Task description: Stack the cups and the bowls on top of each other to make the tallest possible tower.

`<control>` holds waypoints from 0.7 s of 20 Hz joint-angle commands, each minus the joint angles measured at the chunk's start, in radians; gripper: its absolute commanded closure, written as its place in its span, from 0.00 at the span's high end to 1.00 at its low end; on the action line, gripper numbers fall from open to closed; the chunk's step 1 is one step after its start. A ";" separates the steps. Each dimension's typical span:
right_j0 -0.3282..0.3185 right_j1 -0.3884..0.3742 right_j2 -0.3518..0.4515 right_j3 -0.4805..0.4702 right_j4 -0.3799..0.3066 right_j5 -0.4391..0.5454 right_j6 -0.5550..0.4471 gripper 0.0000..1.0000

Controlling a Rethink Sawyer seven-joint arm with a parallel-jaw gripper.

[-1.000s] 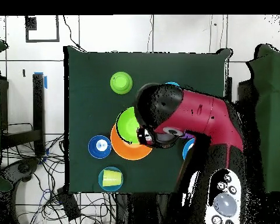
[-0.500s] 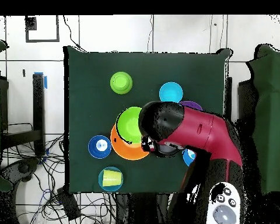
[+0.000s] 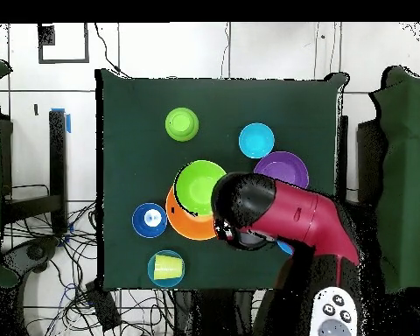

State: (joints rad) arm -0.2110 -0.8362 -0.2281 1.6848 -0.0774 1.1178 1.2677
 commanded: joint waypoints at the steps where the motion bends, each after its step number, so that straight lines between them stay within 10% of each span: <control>1: -0.021 0.042 0.042 0.147 -0.046 -0.183 0.122 1.00; 14: -0.050 0.096 0.061 0.206 -0.049 -0.392 0.127 1.00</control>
State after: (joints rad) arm -0.2446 -0.8234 -0.2348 1.8149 -0.0767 0.8465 1.2677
